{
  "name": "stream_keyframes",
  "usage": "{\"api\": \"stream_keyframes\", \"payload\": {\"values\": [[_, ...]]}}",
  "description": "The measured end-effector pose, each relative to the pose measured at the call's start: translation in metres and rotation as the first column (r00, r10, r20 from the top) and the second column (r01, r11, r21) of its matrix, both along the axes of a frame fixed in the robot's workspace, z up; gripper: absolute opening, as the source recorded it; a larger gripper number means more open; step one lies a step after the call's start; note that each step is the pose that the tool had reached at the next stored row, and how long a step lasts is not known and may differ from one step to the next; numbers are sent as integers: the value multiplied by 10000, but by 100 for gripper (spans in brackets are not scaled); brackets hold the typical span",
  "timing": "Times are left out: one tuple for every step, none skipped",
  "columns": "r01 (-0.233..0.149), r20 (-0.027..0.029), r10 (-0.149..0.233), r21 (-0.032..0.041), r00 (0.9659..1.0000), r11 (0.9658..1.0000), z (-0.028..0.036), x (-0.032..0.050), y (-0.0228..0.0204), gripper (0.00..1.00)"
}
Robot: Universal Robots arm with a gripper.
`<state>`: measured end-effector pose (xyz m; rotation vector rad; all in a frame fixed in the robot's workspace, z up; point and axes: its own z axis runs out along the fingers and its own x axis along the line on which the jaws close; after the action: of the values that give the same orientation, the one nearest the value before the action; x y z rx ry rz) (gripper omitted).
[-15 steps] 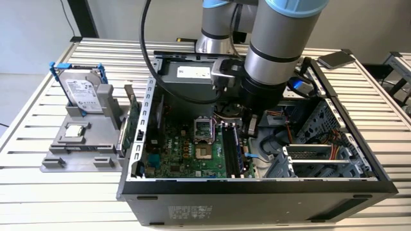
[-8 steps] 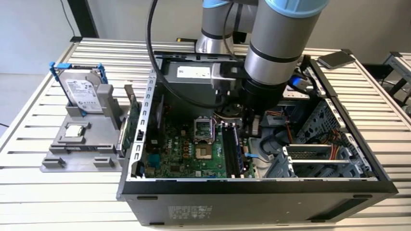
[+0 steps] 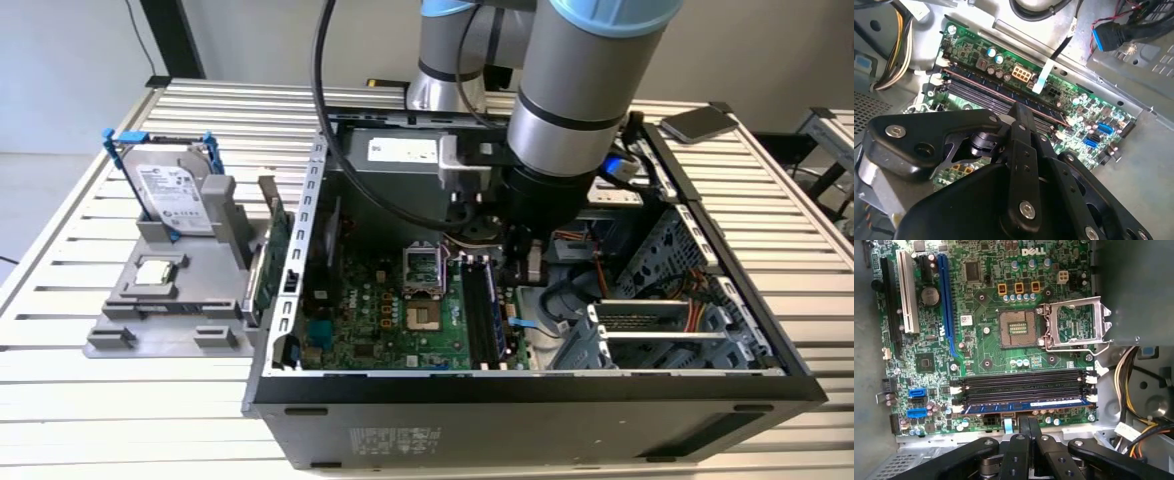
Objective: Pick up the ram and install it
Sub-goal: 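Press down the ram until it locks into place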
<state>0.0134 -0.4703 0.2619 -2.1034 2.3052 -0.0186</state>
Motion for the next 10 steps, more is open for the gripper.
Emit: {"api": "stream_keyframes", "payload": {"values": [[1,3,-1,0,10000,10000,0,-2,0,0],[0,6,0,1,10000,10000,0,-1,0,0],[-2,9,2,1,10000,10000,0,-1,0,0],[-2,9,2,2,10000,10000,-1,-1,-1,0],[-5,10,5,9,10000,10000,-3,-6,-10,0],[-12,11,12,15,10000,10000,-22,-8,-11,0],[-21,10,21,13,10000,10000,-39,-11,-11,0],[-29,10,29,14,10000,10000,-57,-14,-10,0],[-38,11,38,14,10000,10000,-75,-16,-10,0],[-45,11,45,14,10000,10000,-94,-21,-10,0]]}}
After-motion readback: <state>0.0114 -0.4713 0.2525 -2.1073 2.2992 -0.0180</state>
